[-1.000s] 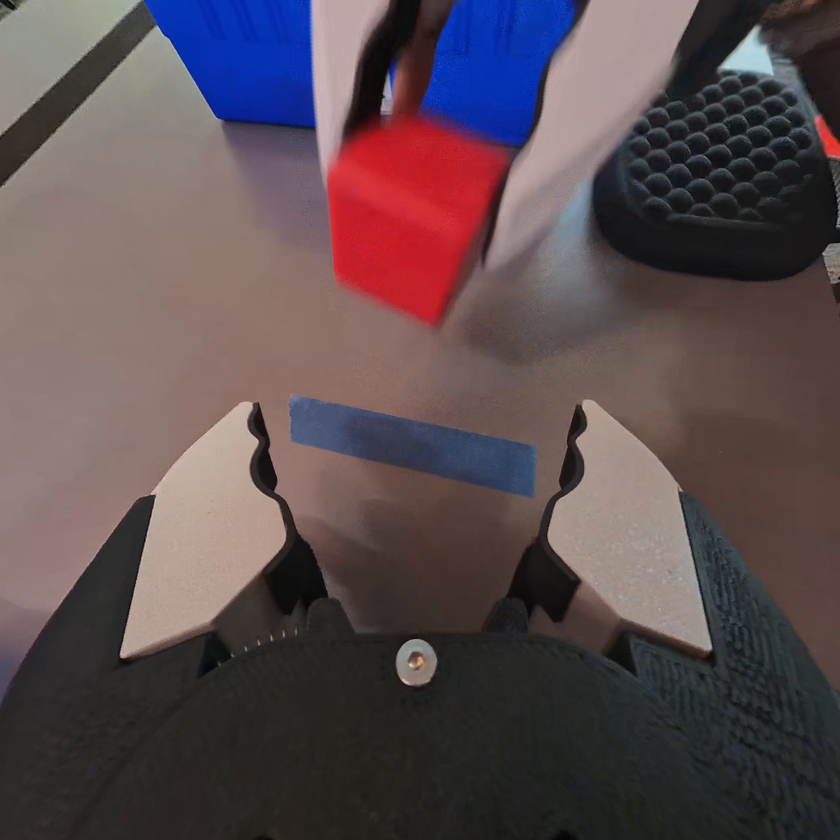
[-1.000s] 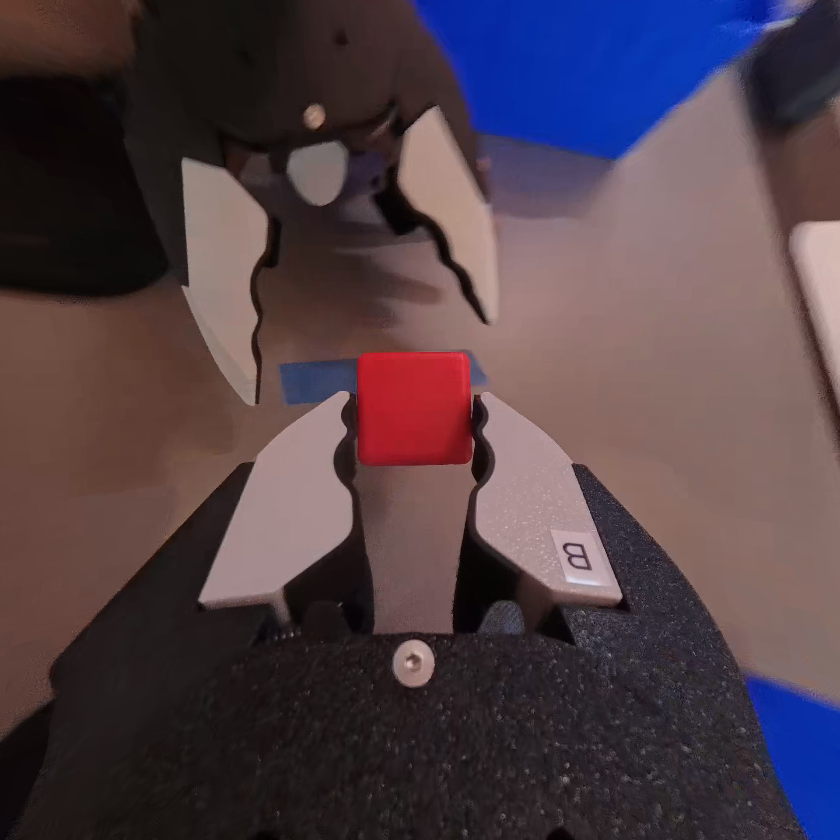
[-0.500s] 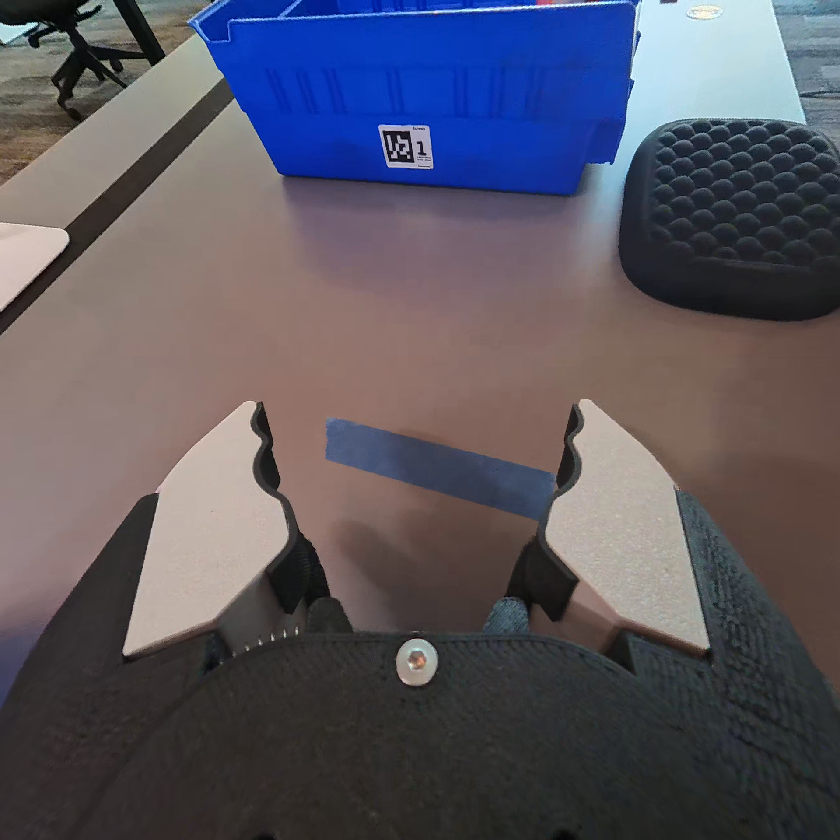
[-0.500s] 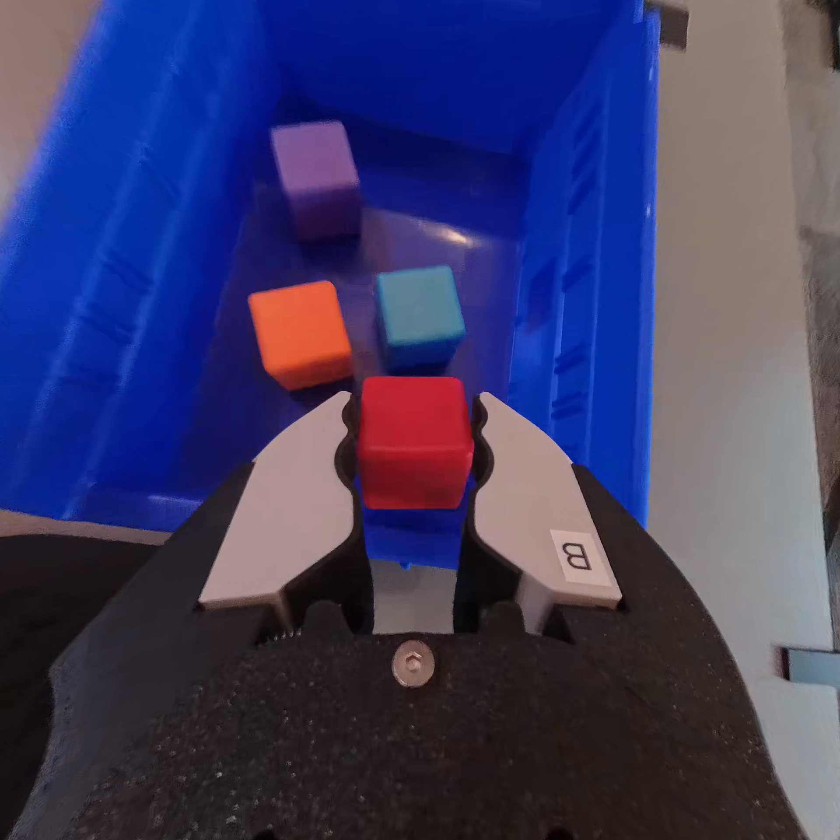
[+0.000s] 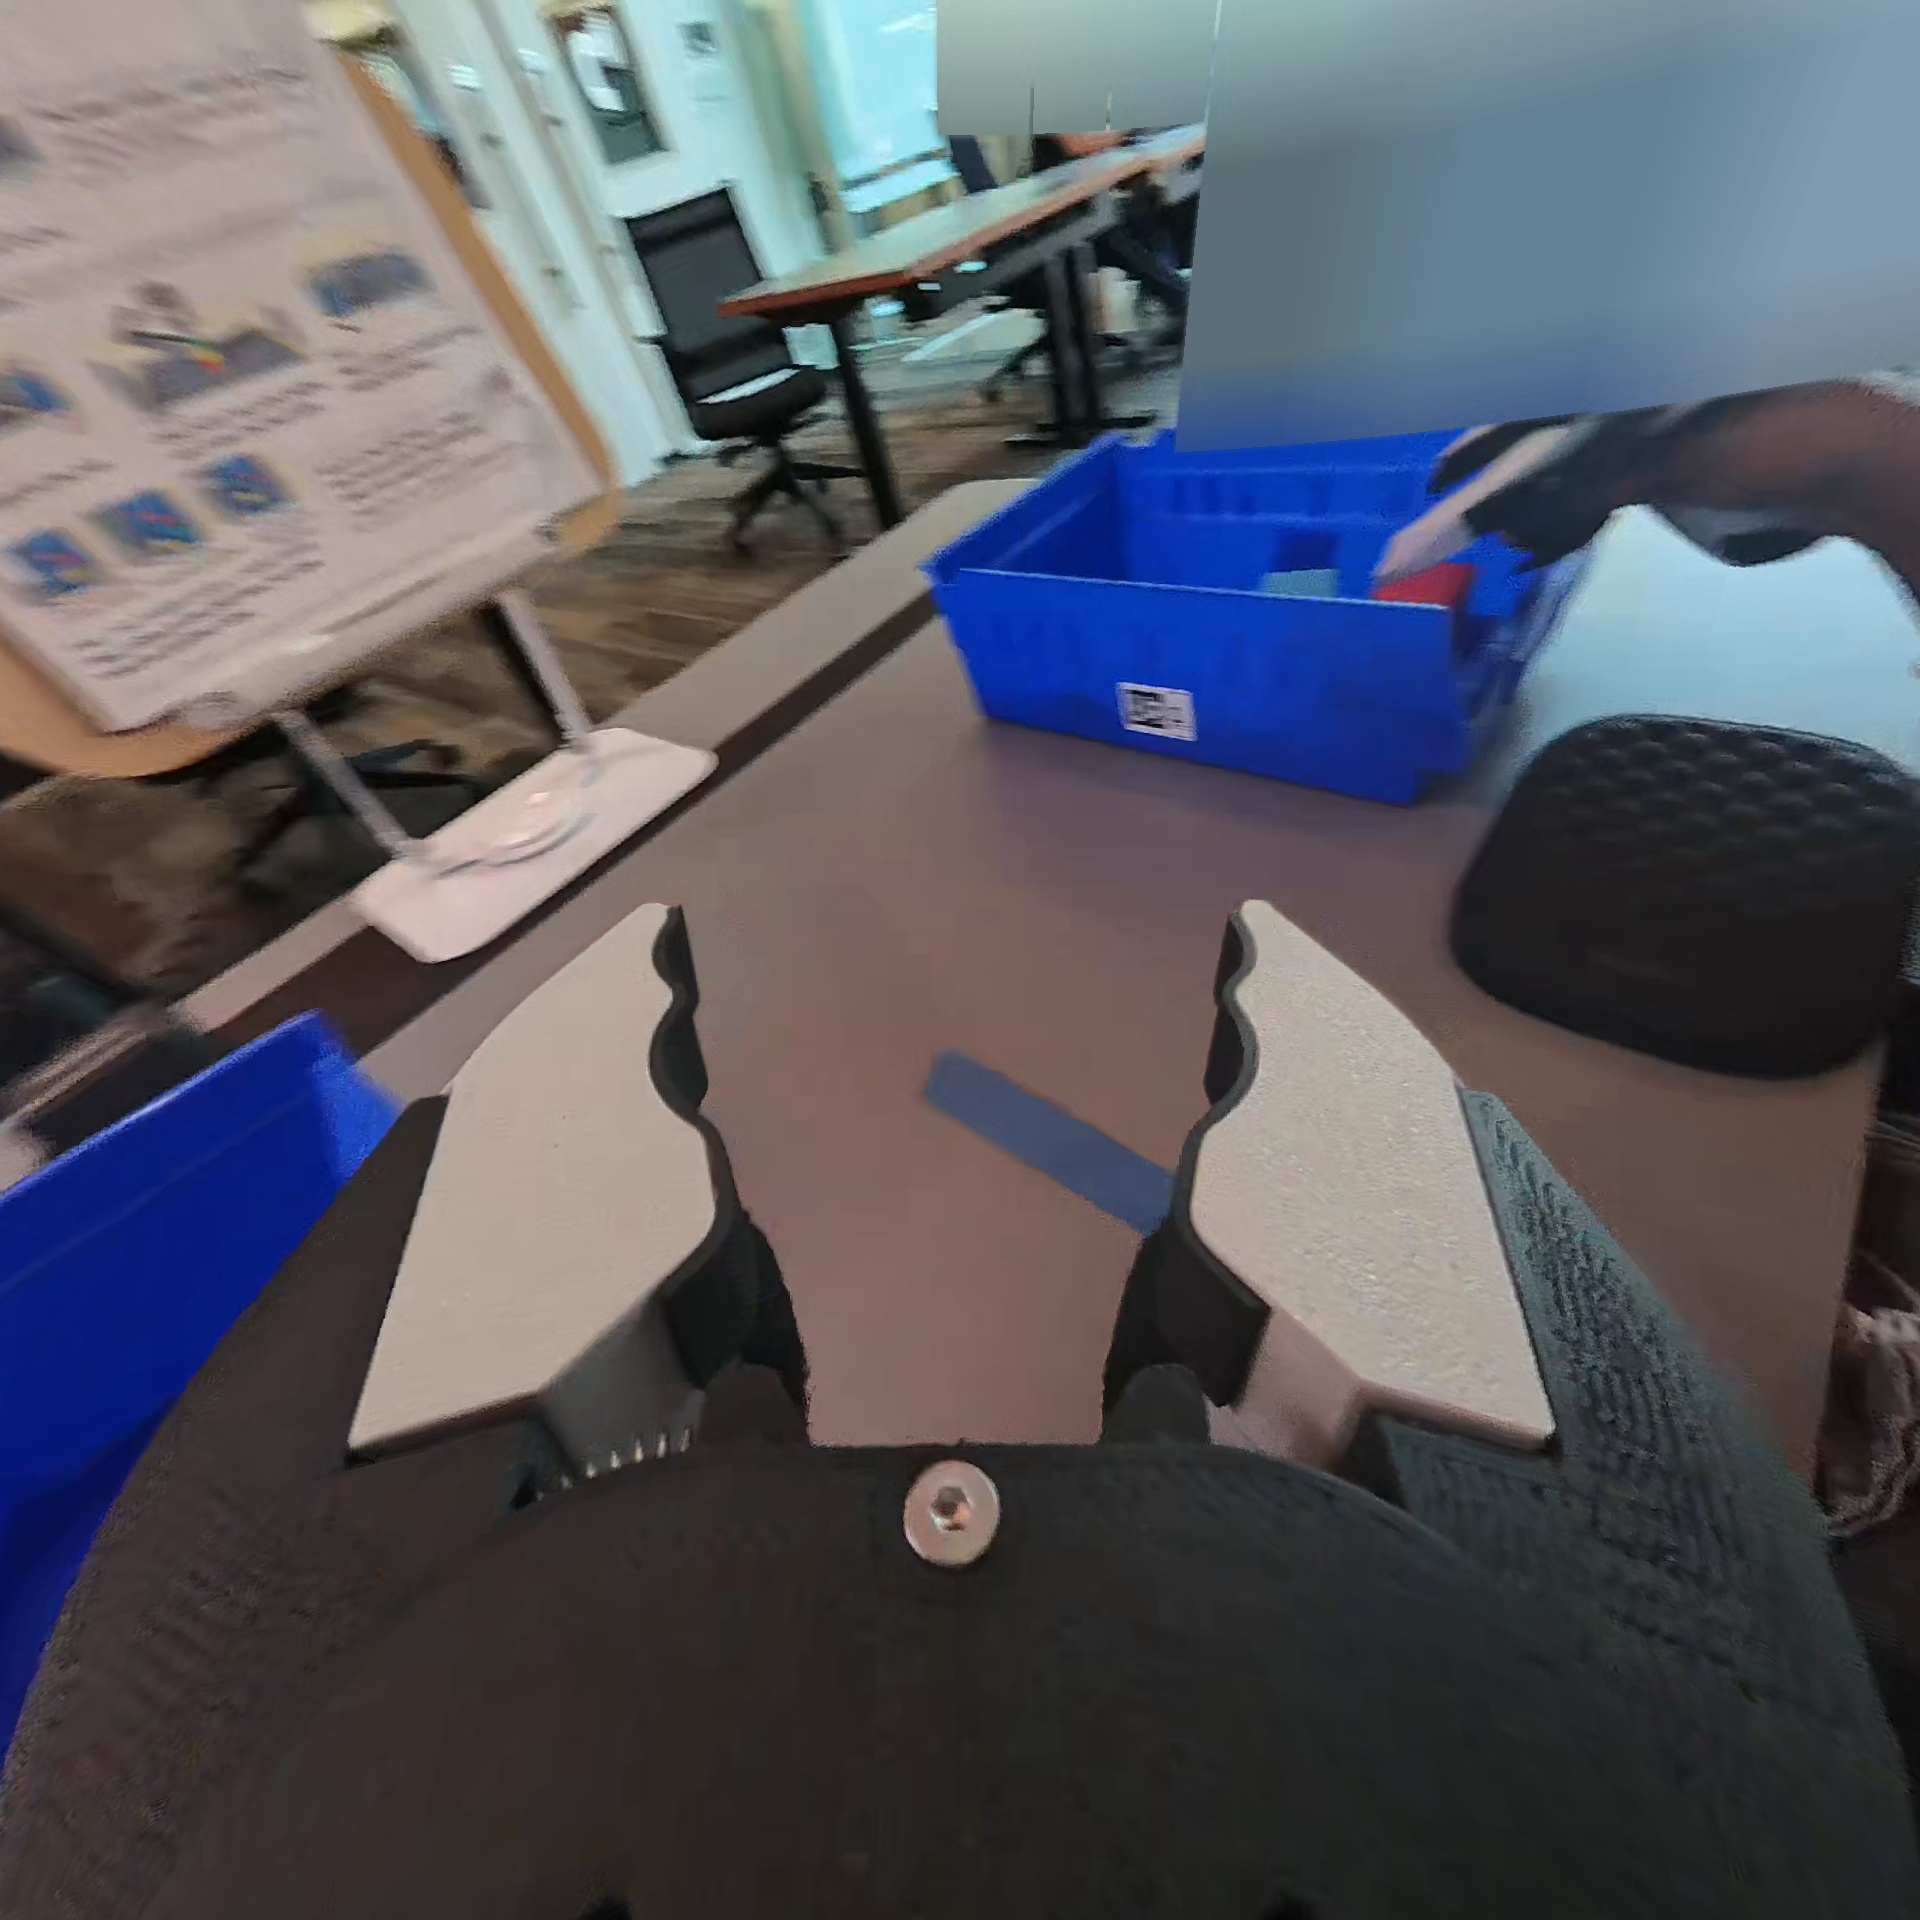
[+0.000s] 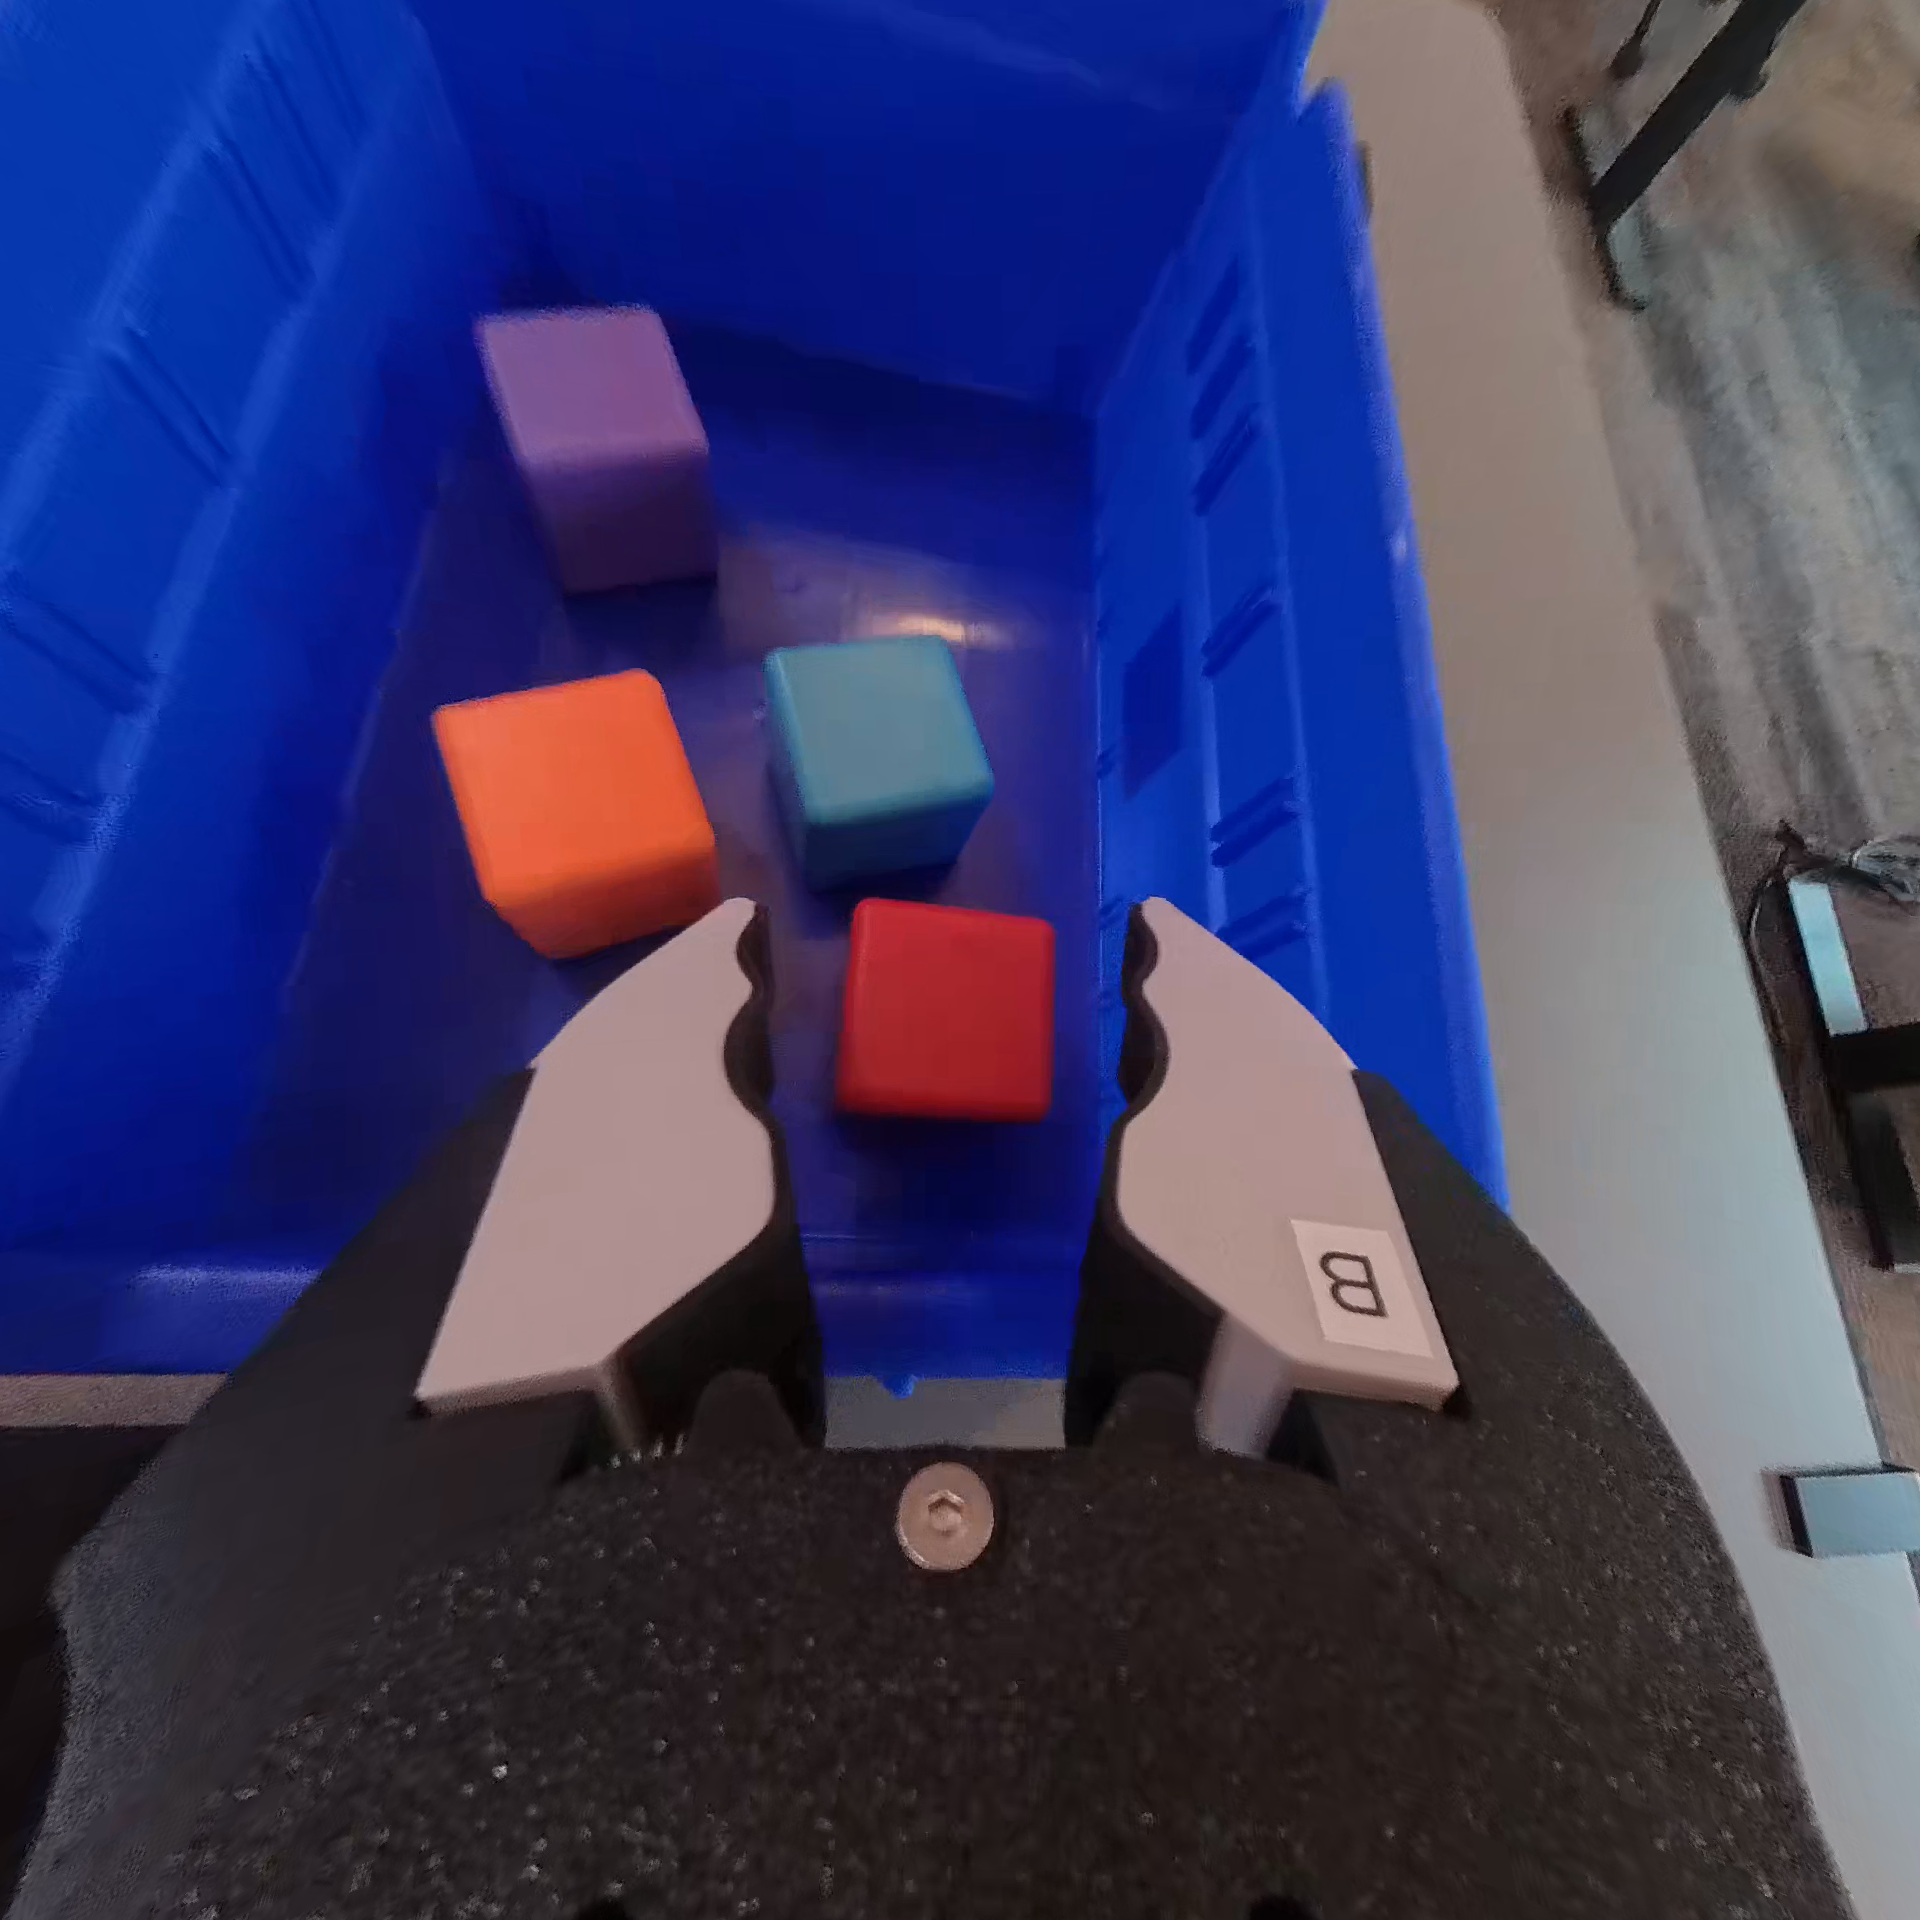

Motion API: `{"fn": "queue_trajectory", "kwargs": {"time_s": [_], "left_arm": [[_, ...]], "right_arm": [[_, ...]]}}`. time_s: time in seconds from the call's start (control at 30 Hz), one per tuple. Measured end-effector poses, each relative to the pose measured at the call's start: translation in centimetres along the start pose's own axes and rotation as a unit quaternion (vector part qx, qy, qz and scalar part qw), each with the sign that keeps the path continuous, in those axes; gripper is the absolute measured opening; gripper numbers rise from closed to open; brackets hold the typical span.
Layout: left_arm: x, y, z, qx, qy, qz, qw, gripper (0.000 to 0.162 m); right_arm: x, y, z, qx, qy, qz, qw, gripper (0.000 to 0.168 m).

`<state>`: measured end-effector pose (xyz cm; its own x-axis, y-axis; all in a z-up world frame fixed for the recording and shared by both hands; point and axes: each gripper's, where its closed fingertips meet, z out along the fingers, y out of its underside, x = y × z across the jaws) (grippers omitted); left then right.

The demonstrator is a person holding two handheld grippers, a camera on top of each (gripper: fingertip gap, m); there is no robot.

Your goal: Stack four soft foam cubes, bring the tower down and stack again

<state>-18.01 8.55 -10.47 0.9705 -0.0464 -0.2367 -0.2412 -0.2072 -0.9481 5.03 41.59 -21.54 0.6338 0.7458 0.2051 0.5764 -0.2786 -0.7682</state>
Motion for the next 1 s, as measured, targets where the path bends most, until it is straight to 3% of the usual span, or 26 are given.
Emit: {"fn": "queue_trajectory", "kwargs": {"time_s": [0.1,0.2,0.27,0.37,0.47,0.63,0.77,0.83,1.0], "left_arm": [[-3.9,0.1,-3.9,-0.003,-0.145,-0.010,0.989,0.095],[-7.5,2.6,-7.7,-0.029,-0.292,-0.013,0.956,0.096],[-8.0,5.8,-8.6,-0.076,-0.320,-0.026,0.944,0.096],[-7.6,10.6,-8.2,-0.130,-0.315,-0.075,0.937,0.096],[-8.3,12.8,-8.1,-0.132,-0.334,-0.080,0.930,0.088],[-9.3,14.5,-8.0,-0.152,-0.337,-0.083,0.925,0.056],[-9.0,14.4,-7.3,-0.153,-0.308,-0.079,0.936,0.005],[-9.0,14.4,-7.3,-0.147,-0.299,-0.081,0.940,0.005],[-8.8,14.5,-7.7,-0.133,-0.253,-0.082,0.955,0.006]], "right_arm": [[-2.2,-3.4,-2.8,0.105,-0.038,0.034,0.993,0.086],[-6.5,-5.5,-5.3,0.176,-0.119,0.068,0.975,0.111],[-9.3,-4.8,-5.6,0.172,-0.142,0.057,0.973,0.126],[-12.4,-3.5,-4.5,0.151,-0.131,0.013,0.980,0.133],[-13.3,-3.3,-3.1,0.133,-0.087,-0.033,0.987,0.111],[-13.5,-2.1,-1.9,0.102,-0.054,-0.071,0.991,0.076],[-13.6,-1.6,-2.0,0.110,-0.054,-0.080,0.989,0.032],[-13.7,-1.5,-1.9,0.107,-0.060,-0.081,0.989,0.016],[-13.6,-1.3,-2.0,0.117,-0.101,-0.064,0.986,0.014]]}}
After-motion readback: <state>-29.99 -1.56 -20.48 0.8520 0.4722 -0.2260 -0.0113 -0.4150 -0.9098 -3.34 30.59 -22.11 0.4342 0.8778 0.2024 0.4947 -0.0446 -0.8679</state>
